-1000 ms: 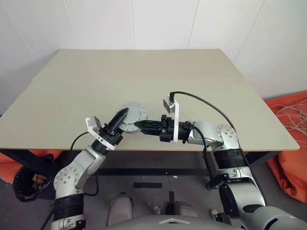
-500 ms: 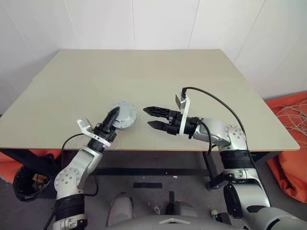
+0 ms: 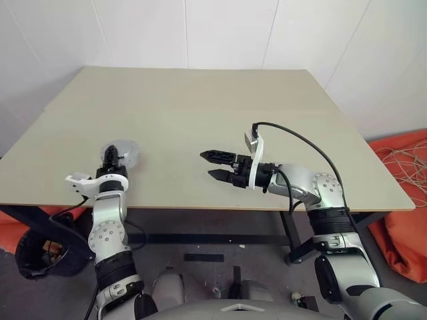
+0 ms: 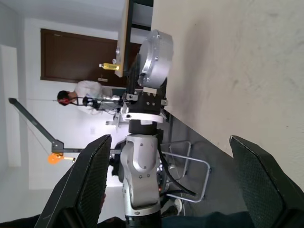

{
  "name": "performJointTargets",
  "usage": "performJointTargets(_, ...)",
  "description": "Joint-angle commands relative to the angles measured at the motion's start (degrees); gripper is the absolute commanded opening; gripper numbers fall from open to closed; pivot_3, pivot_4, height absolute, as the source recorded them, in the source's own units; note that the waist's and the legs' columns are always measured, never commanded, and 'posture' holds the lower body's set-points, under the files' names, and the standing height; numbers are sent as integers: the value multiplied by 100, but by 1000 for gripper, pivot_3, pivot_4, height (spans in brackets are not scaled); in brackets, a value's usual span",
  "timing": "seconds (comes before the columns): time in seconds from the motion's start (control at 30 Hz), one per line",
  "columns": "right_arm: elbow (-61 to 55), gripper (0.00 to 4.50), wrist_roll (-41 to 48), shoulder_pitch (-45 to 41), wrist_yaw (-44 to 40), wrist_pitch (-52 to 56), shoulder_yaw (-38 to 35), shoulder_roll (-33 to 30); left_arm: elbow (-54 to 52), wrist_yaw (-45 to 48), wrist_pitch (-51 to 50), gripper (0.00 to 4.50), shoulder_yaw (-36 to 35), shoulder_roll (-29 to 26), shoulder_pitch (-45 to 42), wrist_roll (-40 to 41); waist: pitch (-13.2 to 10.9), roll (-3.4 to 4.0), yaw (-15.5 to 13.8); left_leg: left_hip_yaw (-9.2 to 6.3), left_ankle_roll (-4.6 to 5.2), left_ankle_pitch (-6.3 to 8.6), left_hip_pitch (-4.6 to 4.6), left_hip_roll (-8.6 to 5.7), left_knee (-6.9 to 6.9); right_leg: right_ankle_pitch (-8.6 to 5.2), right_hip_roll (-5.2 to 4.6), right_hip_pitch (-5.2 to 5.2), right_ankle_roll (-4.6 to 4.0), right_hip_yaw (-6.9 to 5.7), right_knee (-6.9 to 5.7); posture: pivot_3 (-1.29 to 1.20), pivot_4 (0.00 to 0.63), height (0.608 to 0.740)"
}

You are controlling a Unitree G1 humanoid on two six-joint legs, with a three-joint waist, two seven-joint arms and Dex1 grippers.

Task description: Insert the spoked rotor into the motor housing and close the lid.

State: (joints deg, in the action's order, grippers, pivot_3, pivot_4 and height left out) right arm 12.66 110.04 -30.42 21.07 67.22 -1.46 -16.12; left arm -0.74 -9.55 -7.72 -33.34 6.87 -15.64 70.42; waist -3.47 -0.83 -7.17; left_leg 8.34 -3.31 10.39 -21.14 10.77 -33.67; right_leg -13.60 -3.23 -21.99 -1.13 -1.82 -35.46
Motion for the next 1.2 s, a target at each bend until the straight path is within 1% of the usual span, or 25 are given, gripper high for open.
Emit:
performJointTargets(0.03,-118,4500,-58,-92,-72,-57,-38,-45,-79,-42,408,2088,-64,-74,-406,-224,2,-7,2,0,0,0,-1,0,-5,3,-1,0,3,1,0,0,0,740)
performJointTargets(0.17,-102,4500,-300,-75,-25,-190,-109,-21,244,-202,685,2088,-203,-118,-606,-433,2,-8,8,0,1,1,-9,2,-29,17,-1,1,7,1,-1,0,0,740)
performJointTargets(0.33,62,4500,-931,-102,59,-521,-255,54,732,-417,898,2088,-333,-239,-786,-738,2,-13,17,0,3,2,-20,2,-53,33,-4,-1,16,4,-1,0,0,740)
performJointTargets(0.47,146,4500,-1310,-130,11,-564,-335,91,965,-481,922,2088,-372,-306,-796,-886,3,-20,14,0,3,2,-24,2,-56,37,-5,-4,17,4,-1,0,0,740)
performJointTargets(0.67,85,4500,-2419,-211,-382,-910,-457,155,912,-450,875,2088,-378,-250,-661,-947,3,-22,14,0,3,2,-35,2,-57,38,-6,-13,15,4,-1,0,0,740)
performJointTargets(0.8,-452,4500,-3477,-170,-1326,-1114,-175,-10,831,-421,829,2088,-382,-210,-576,-922,3,-22,12,1,3,2,-35,1,-57,38,-7,-12,15,5,-1,0,0,740)
performJointTargets(0.9,-811,4500,-4109,-97,-1952,-1271,-10,-63,794,-379,762,2088,-374,-204,-523,-877,3,-22,7,2,4,3,-35,1,-56,38,-6,-14,15,7,0,0,0,740)
performJointTargets(0.97,-1279,4500,-4739,14,-2690,-1526,359,-269,746,-329,671,2088,-348,-167,-439,-827,3,-22,4,2,7,4,-34,1,-56,38,-6,-13,15,7,0,0,0,740)
performJointTargets(1.03,-1541,4500,-5123,94,-3155,-1689,529,-344,731,-284,584,2809,-333,-125,-365,-785,3,-22,1,2,11,7,-34,0,-56,38,-6,-10,15,10,3,0,0,740)
performJointTargets(1.07,-1587,4500,-5239,118,-3289,-1721,548,-344,732,-280,542,3005,-327,-113,-331,-775,3,-23,2,2,14,8,-33,0,-56,38,-6,-10,15,10,4,0,0,740)
performJointTargets(1.2,-1621,4500,-5599,176,-3603,-1710,520,-273,789,-249,454,4296,-327,-99,-241,-838,4,-21,4,7,15,9,-12,-1,-56,36,-6,2,10,18,3,0,0,740)
